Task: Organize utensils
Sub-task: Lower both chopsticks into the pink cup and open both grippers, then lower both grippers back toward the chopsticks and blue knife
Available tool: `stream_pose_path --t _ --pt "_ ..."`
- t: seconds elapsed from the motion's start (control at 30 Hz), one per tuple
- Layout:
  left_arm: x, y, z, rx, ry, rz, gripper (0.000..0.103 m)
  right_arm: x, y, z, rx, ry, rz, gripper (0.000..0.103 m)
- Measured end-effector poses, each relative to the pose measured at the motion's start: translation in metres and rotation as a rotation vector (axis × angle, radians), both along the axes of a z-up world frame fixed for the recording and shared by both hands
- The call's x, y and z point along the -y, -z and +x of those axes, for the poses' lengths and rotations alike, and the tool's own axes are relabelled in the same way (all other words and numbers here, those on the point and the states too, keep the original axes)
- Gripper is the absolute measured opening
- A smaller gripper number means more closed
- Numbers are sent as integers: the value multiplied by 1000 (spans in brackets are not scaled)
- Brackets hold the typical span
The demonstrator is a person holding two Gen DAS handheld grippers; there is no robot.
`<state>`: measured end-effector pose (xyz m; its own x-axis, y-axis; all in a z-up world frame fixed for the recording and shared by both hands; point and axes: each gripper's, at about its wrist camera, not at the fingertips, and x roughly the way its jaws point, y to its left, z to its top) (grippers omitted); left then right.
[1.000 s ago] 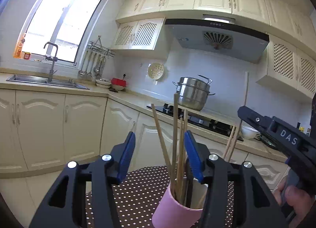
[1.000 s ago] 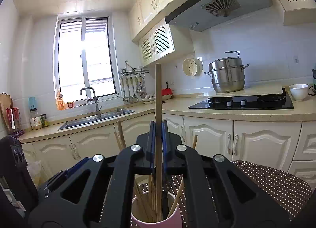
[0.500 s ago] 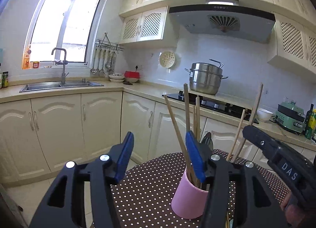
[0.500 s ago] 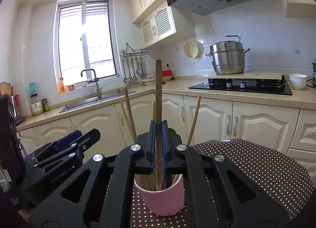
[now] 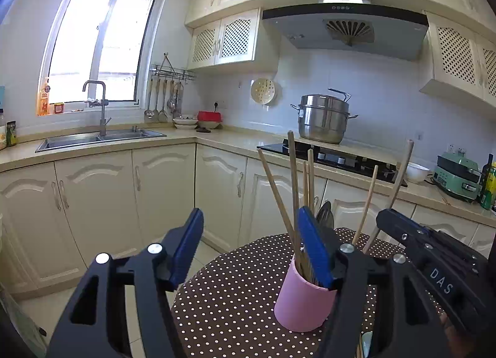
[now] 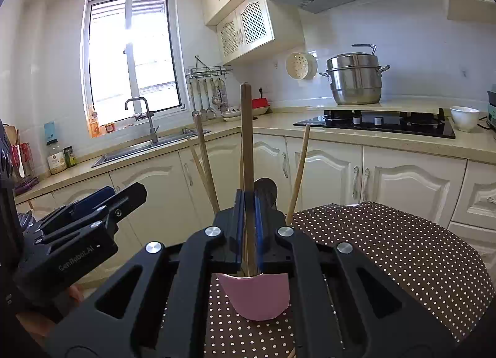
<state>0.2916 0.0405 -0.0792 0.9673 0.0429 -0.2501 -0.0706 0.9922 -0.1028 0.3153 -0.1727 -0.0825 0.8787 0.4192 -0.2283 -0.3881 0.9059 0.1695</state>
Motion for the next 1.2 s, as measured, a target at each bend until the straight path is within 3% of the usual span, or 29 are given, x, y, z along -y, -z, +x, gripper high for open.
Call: stream_pose_path --t 0.07,0.1,0.13,0.17,0.57,0.77,0.93,1.03,1.2 --pt "0 -2 -4 6 2 1 64 0 -1 -3 -3 0 3 12" --pt "0 -3 -6 7 0 2 65 0 -2 -4 -2 0 2 26" --pt "-1 -4 -7 8 0 1 65 0 -3 -6 4 4 1 34" --pt "0 -5 -9 9 0 -1 65 0 -4 -9 10 5 1 51" --pt "12 -22 -35 39 20 13 67 9 -18 -38 52 13 12 53" --pt "27 -22 -46 12 74 20 68 22 -19 -55 51 28 1 55" --pt "42 -9 -40 -118 191 6 71 39 -9 -65 14 71 -56 59" --pt "55 10 -28 -255 273 7 73 52 3 -65 -40 97 -85 61" --pt "86 59 -6 -510 350 103 74 71 32 -64 -145 131 -128 62"
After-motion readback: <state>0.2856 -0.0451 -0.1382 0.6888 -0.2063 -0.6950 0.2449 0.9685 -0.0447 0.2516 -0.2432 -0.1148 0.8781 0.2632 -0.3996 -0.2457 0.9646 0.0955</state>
